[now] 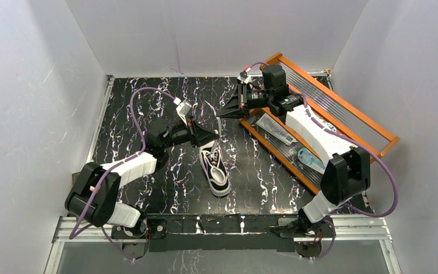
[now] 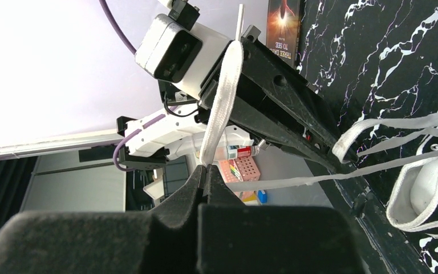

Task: Tie the shoes

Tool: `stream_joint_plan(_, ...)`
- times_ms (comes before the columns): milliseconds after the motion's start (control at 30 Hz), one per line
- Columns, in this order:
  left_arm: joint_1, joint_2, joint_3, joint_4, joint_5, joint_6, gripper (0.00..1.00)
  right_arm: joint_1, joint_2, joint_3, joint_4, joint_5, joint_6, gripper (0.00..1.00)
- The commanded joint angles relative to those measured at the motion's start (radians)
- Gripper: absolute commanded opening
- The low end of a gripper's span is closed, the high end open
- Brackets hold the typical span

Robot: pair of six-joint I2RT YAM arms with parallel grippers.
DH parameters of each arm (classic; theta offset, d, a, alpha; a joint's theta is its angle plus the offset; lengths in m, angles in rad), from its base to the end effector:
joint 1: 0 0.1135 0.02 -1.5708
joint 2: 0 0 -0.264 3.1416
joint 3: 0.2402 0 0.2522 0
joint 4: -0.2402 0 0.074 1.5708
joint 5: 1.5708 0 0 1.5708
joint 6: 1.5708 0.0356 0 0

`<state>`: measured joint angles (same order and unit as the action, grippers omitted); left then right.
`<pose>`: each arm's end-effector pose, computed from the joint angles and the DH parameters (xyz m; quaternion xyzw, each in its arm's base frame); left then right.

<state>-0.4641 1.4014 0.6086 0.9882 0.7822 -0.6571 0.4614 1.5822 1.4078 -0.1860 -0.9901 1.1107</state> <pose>0.2459 -0.1511 0.2606 0.2367 0.6125 -0.5848 0.4764 0.3111 0.1879 0.3611 -0.0253 0.7721 0.6303 0.0773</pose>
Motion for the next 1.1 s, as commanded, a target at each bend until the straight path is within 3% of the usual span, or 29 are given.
stream_joint_plan(0, 0.005, 0.002, 0.026, 0.08, 0.028, 0.003, 0.15, 0.006, 0.002, 0.006, 0.057, -0.014, 0.019, 0.0)
stream_joint_plan(600, 0.005, 0.053, 0.04, 0.131, 0.072, -0.046, 0.22, 0.044, 0.059, 0.065, 0.091, 0.005, 0.05, 0.0)
stream_joint_plan(667, 0.005, 0.06, 0.046, 0.131, 0.071, -0.045, 0.19, 0.051, 0.058, 0.07, 0.089, 0.008, 0.053, 0.0)
stream_joint_plan(800, 0.006, 0.061, 0.05, 0.128, 0.072, -0.049, 0.0, 0.059, 0.051, 0.066, 0.085, 0.007, 0.053, 0.0)
stream_joint_plan(900, 0.018, 0.043, 0.049, 0.093, 0.077, -0.062, 0.0, 0.057, 0.05, 0.08, 0.04, 0.0, 0.001, 0.0)
stream_joint_plan(933, 0.022, 0.029, 0.048, 0.07, 0.078, -0.063, 0.0, 0.053, 0.052, 0.096, -0.012, -0.001, -0.056, 0.02)
stream_joint_plan(1067, 0.033, -0.056, 0.033, -0.035, 0.043, -0.048, 0.0, 0.008, 0.104, 0.237, -0.364, 0.028, -0.397, 0.44)
